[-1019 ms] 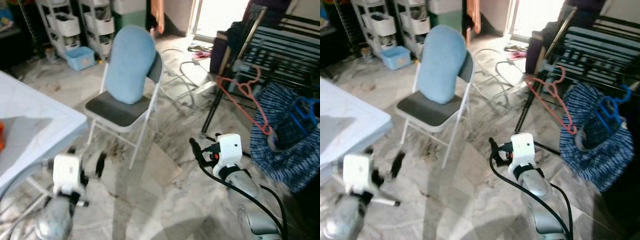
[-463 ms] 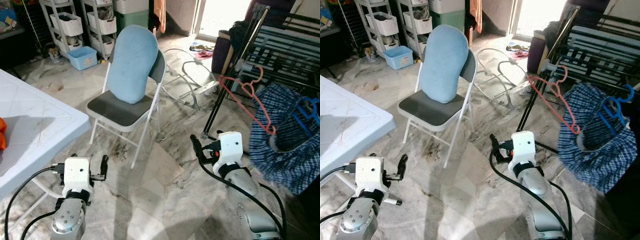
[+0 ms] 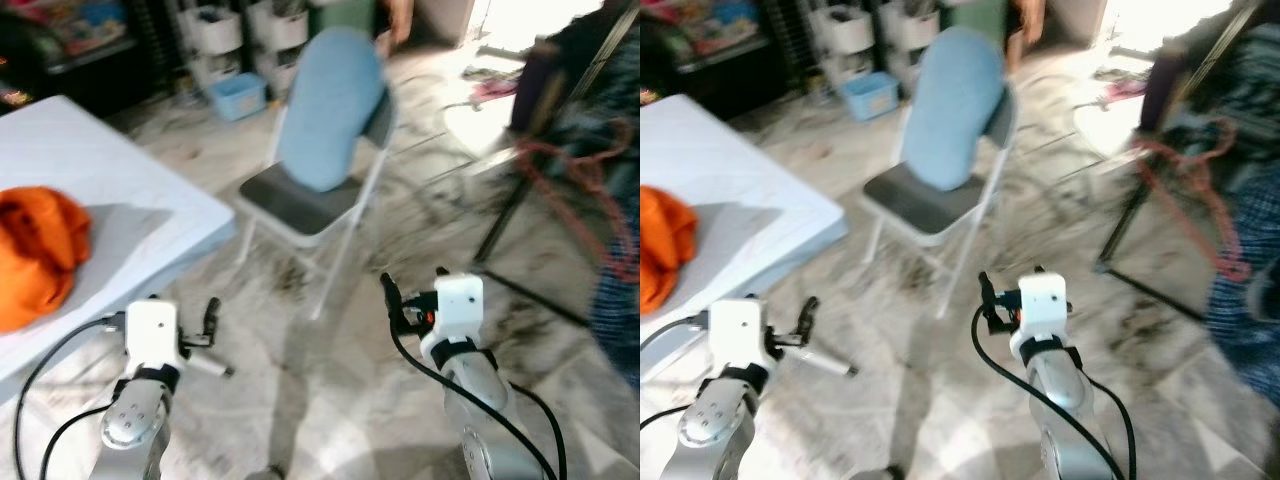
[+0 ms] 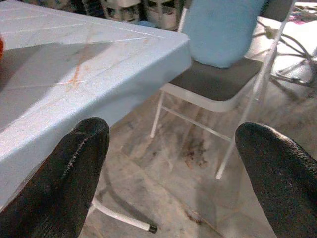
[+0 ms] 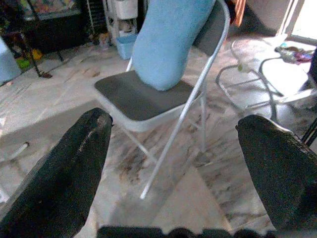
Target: Hang hanger
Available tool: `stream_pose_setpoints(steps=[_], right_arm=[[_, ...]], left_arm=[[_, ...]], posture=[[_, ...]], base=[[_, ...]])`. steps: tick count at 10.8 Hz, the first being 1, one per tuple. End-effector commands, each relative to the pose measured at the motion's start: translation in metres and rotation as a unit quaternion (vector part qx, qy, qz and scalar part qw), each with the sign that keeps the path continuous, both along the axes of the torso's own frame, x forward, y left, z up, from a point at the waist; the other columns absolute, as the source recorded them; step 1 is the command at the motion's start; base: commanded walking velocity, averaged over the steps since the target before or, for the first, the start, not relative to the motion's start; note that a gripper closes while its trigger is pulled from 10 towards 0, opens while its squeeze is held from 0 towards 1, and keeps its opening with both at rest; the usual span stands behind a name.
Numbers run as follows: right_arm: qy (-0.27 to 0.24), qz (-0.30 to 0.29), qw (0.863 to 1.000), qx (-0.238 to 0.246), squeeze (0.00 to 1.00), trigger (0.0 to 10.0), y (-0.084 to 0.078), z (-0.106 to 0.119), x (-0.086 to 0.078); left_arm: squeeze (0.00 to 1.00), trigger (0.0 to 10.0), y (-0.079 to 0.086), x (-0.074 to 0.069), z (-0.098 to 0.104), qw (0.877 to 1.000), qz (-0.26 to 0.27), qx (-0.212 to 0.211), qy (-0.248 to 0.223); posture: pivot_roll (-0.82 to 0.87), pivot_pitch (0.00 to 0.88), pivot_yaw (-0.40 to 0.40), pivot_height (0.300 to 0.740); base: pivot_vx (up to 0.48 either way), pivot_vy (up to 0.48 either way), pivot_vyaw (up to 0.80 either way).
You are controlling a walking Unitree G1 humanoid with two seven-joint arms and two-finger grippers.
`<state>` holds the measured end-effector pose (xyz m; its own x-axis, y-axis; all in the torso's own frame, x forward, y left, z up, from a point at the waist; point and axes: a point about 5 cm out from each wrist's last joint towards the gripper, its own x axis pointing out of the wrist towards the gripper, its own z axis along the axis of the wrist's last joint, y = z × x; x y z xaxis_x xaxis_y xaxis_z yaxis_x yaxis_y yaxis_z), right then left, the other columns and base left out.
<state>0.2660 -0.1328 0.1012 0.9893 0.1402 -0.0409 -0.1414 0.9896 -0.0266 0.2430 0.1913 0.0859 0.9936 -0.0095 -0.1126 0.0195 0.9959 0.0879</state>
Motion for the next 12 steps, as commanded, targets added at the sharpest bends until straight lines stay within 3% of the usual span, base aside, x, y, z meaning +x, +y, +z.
stream_pose_setpoints(steps=[1,4,7,10,12], right_arm=[[-0.016,-0.006,1.000,0.001,0.00,10.0,-0.001,0.007,0.000],[-0.024,0.009,1.000,-0.011,0.00,10.0,0.009,0.010,-0.001],[-0.024,0.006,1.000,-0.008,0.00,10.0,0.004,0.010,0.002],[-0.020,0.023,1.000,-0.008,0.00,10.0,-0.002,0.012,0.015],[-0.020,0.044,0.999,-0.007,0.00,10.0,0.008,0.014,0.028]], left_arm=[[0.00,10.0,-0.001,0.002,0.001,1.000,-0.013,0.001,-0.001],[0.00,10.0,-0.001,0.007,0.001,1.000,-0.014,0.004,-0.003],[0.00,10.0,0.002,0.007,-0.003,1.000,-0.002,-0.004,0.005],[0.00,10.0,-0.010,0.010,-0.007,1.000,0.016,-0.018,-0.012],[0.00,10.0,-0.018,0.017,-0.009,0.998,0.017,-0.053,-0.009]], posture=[[0.05,0.110,0.056,0.740],[0.04,0.111,0.060,0.740],[0.06,0.075,0.025,0.740],[0.11,0.011,-0.048,0.740],[0.15,0.000,-0.091,0.740]], base=[[0.000,0.000,0.80],[0.000,0.000,0.80],[0.000,0.000,0.80],[0.000,0.000,0.80],[0.000,0.000,0.80]])
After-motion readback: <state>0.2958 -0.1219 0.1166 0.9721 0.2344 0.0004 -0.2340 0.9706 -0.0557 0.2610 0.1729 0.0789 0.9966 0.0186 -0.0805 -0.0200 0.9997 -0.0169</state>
